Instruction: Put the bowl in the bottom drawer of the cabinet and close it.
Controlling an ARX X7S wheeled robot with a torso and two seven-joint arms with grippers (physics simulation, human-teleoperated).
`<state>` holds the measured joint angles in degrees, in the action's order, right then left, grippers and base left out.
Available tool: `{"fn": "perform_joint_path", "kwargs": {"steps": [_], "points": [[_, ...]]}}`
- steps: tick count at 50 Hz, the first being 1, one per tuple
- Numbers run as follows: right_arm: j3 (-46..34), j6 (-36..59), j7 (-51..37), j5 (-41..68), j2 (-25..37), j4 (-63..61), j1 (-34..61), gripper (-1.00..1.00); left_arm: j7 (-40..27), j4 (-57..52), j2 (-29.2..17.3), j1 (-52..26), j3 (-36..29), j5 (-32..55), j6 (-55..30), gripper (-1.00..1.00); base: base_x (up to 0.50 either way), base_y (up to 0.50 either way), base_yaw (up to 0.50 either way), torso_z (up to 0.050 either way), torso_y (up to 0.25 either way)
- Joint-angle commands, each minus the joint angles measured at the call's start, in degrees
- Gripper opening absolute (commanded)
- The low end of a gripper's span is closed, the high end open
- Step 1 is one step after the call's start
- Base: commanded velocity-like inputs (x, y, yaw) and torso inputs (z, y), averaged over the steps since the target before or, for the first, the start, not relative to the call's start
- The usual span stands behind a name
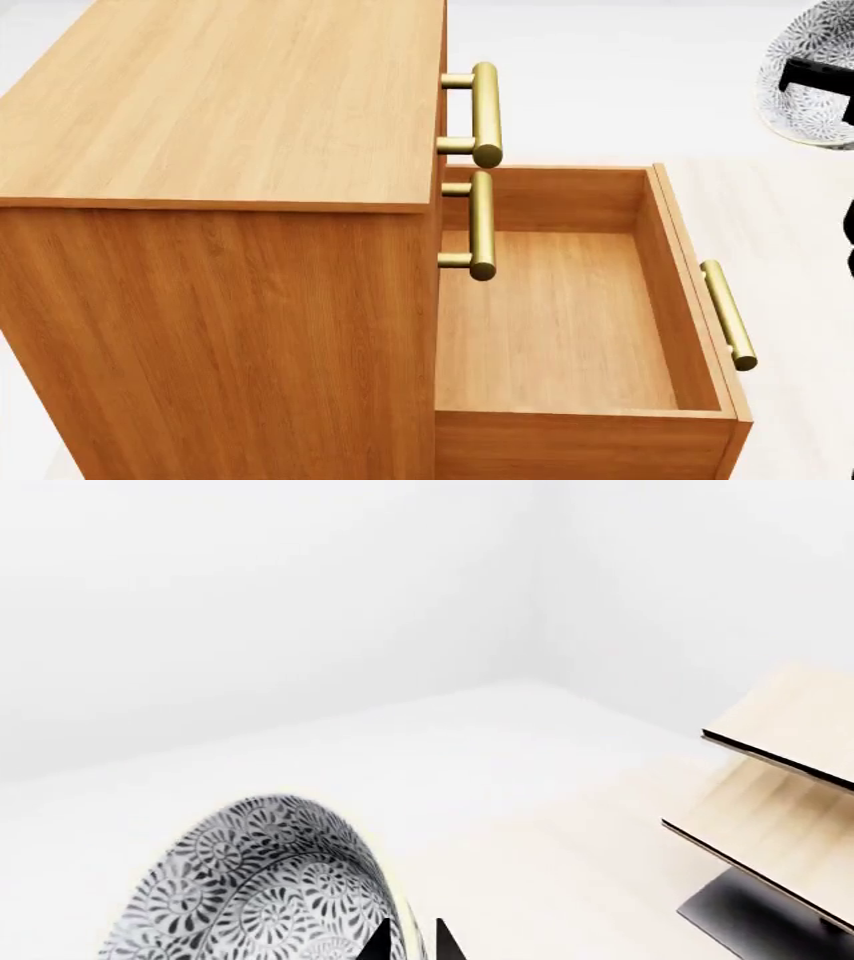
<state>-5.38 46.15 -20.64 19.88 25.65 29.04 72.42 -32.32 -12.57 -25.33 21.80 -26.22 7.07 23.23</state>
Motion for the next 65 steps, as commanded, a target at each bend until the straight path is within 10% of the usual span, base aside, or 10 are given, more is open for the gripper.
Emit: {"fn": "perform_joint_path", "kwargs": {"steps": [1,29,65], "points": [[-3.2,-5.5,2.3,-2.9,-2.9,11.6,6.2,-1.0,-0.1,0.0,-0.1,0.0,-0.2,0.1,0.1,1.0,0.0,0.0,0.0,0.0,0.0],[-7.6,-23.8,8.6,-7.3,-10.9,45.5,19.2,-1.0,-0.5,0.3,-0.2,-0.2,-0.3,0.2,0.2,1.0,0.0,0.0,0.0,0.0,0.0],[0.4,-21.4,13.8,-15.6,-14.7,45.9,17.3,-1.0,-1.1,-0.5,-0.6,-0.2,-0.6,0.3,-0.4,1.0,0.0,0.0,0.0,0.0,0.0]]}}
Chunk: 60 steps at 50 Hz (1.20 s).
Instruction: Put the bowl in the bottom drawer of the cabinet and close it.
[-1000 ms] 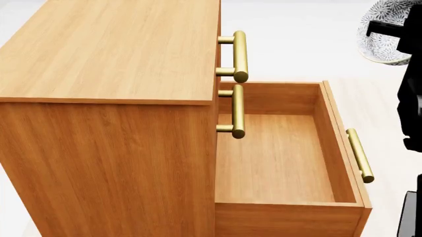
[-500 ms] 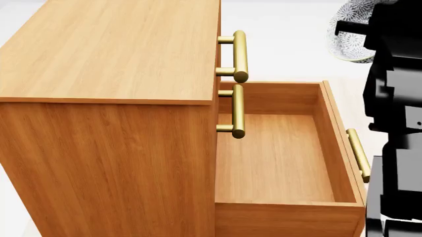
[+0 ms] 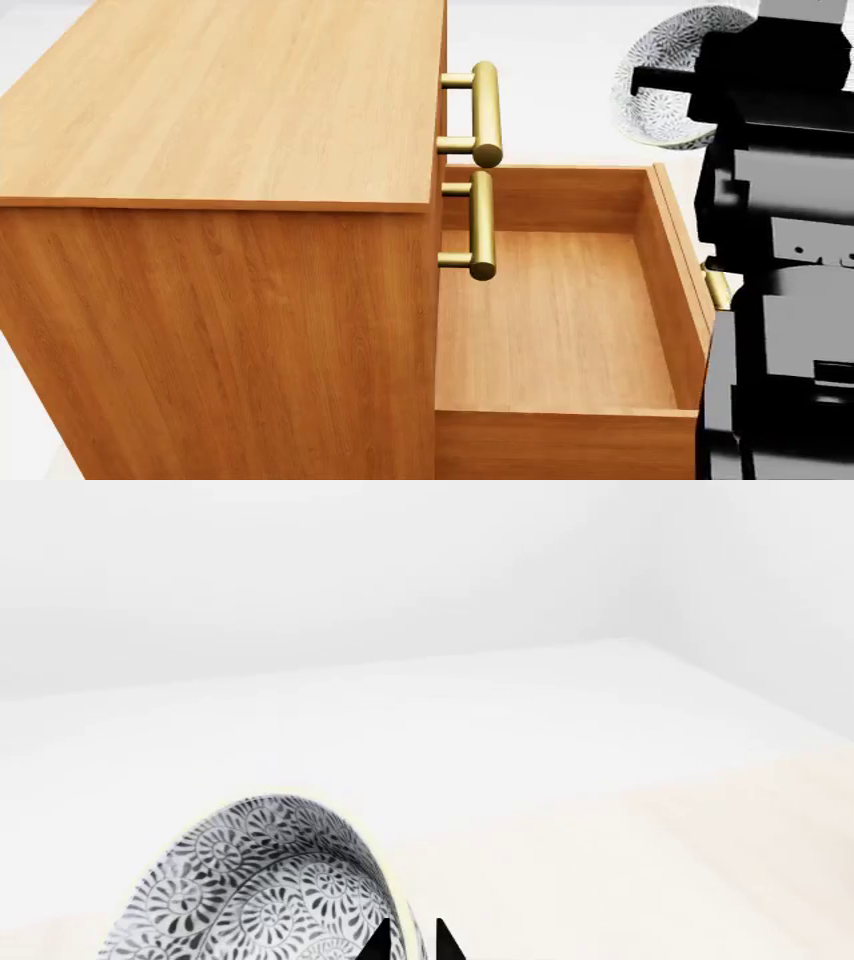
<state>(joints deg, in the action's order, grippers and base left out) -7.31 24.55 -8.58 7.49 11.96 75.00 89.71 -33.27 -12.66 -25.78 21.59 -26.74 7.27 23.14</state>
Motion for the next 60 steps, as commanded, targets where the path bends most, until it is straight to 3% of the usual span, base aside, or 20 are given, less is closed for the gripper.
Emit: {"fn": "perform_joint_path", "kwargs": {"steps": [1,60], "points": [[2.4,0.3,2.2,-3.4,-1.0,0.0,0.0,-1.0,-0.2,-0.3,-0.2,0.0,-0.1,0.1,-0.3,1.0,0.0,0.0,0.0,0.0,0.01],[3.5,-1.2,7.3,-7.5,-3.1,0.0,-6.4,-1.0,-0.9,-0.5,-0.6,-0.1,-0.4,0.4,-0.1,1.0,0.0,0.0,0.0,0.0,0.0]]}}
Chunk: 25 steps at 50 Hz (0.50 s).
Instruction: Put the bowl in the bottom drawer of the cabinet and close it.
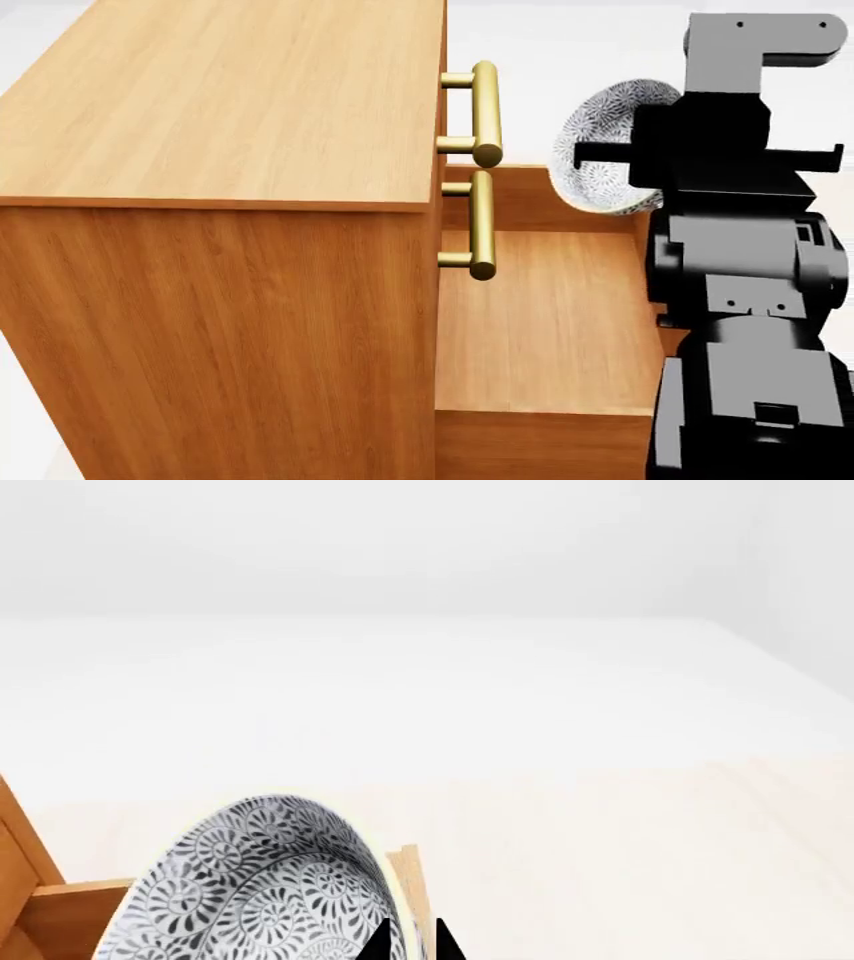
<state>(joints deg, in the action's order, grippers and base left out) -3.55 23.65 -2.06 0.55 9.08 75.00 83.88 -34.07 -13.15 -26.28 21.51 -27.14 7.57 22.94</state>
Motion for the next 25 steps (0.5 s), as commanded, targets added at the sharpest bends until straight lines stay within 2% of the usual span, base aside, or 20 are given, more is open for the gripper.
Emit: {"fn": "perform_joint_path", "kwargs": {"steps": [1,25], "points": [[-0.3,-0.5,0.9,-0.6,-0.2,0.0,-0.7,-1.0,-0.1,0.0,-0.1,0.0,0.0,0.2,0.1,1.0,0.0,0.0,0.0,0.0,0.0],[-1.1,-2.3,1.3,-0.7,-0.5,-0.1,-2.8,-1.0,-0.7,-0.3,-0.2,0.0,-0.1,0.1,0.0,1.0,0.0,0.0,0.0,0.0,0.0]]}}
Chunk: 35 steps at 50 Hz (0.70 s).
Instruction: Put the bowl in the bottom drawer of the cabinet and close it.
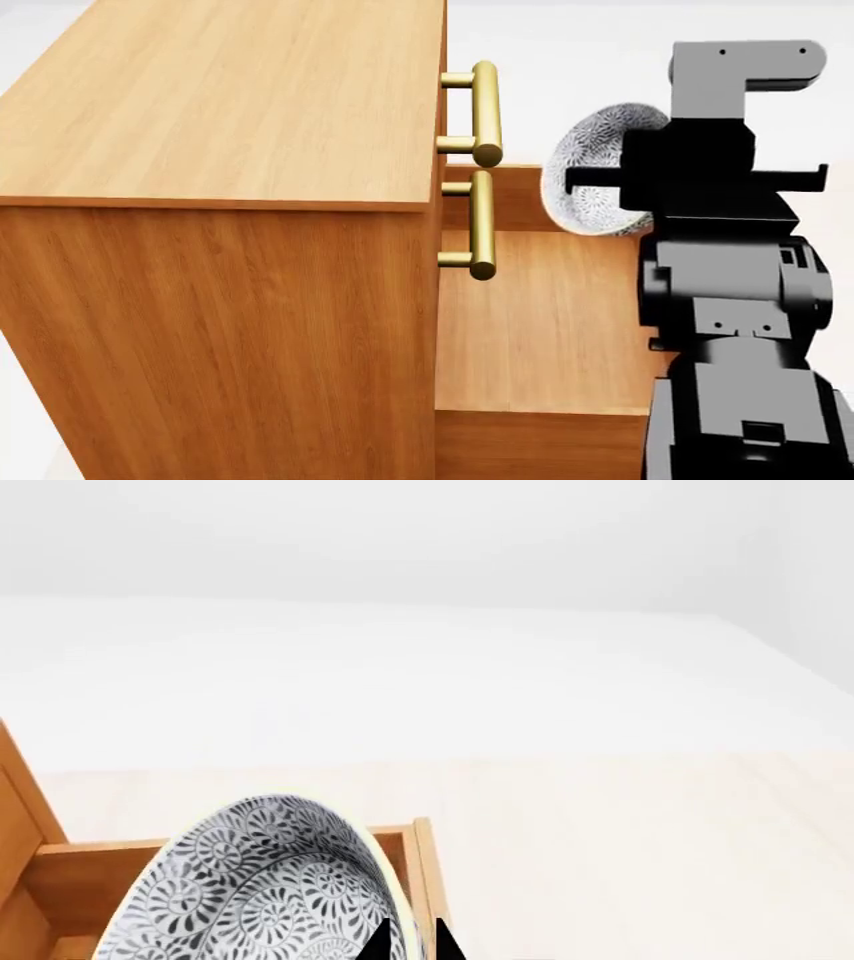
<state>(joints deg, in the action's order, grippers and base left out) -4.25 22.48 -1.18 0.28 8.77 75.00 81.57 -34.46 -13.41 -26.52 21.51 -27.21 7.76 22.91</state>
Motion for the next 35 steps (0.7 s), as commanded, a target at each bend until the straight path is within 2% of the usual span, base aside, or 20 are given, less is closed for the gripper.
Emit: {"fn": "perform_joint_path", "kwargs": {"steps": [1,35], "points": [[-0.4,-1.2,0.4,-0.5,-0.2,0.0,-0.6,-1.0,-0.3,-0.2,0.0,0.0,0.0,-0.1,0.0,1.0,0.0,0.0,0.0,0.0,0.0],[-2.4,-2.6,1.1,-0.6,-1.2,-0.1,-3.5,-1.0,-0.4,0.2,-0.3,-0.1,-0.4,0.0,0.5,1.0,0.0,0.0,0.0,0.0,0.0]]}}
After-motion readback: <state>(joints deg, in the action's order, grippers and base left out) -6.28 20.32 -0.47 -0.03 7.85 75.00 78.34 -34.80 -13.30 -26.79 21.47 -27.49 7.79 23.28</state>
